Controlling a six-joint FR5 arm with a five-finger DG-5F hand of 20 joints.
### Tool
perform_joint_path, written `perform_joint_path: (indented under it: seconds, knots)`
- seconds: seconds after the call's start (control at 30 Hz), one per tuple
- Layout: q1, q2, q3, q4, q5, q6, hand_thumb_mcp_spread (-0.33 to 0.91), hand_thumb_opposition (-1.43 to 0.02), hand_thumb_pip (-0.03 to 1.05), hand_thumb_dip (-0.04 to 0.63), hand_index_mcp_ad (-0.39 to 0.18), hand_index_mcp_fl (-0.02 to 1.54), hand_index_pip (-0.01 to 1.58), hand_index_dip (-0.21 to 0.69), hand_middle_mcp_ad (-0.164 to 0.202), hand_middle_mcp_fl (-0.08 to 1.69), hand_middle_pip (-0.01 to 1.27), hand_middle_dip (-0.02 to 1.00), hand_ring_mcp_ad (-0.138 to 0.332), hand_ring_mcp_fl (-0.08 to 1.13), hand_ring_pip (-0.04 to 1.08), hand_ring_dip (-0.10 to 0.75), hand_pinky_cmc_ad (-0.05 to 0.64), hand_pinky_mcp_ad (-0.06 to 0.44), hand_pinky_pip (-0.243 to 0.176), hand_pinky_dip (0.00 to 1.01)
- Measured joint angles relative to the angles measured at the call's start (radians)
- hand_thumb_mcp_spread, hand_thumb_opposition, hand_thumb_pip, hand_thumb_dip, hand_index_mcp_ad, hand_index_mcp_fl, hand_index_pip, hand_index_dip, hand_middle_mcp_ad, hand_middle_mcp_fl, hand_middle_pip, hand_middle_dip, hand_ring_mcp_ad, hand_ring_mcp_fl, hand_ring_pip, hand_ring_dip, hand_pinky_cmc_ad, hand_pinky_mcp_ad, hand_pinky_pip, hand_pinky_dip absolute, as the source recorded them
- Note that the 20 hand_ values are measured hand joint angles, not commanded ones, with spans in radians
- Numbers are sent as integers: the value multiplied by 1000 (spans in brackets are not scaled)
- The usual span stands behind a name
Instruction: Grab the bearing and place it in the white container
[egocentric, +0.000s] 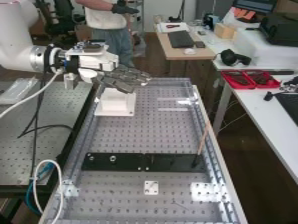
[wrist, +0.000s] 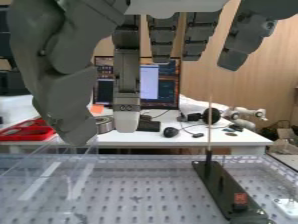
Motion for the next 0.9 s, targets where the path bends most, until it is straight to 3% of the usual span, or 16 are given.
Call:
perform_joint_path:
  seconds: [0.43, 0.9]
  knots:
    - [161, 31, -86, 19, -20, 62, 365, -817, 585, 297, -56, 375, 1428, 176, 63, -3, 122, 124, 108, 10, 86, 24, 349, 257, -73, 176]
    - [235, -62, -158, 170, 73, 143, 365, -819, 581, 297, -59, 380, 1412, 176, 66, -7, 120, 124, 110, 10, 86, 24, 349, 257, -73, 176]
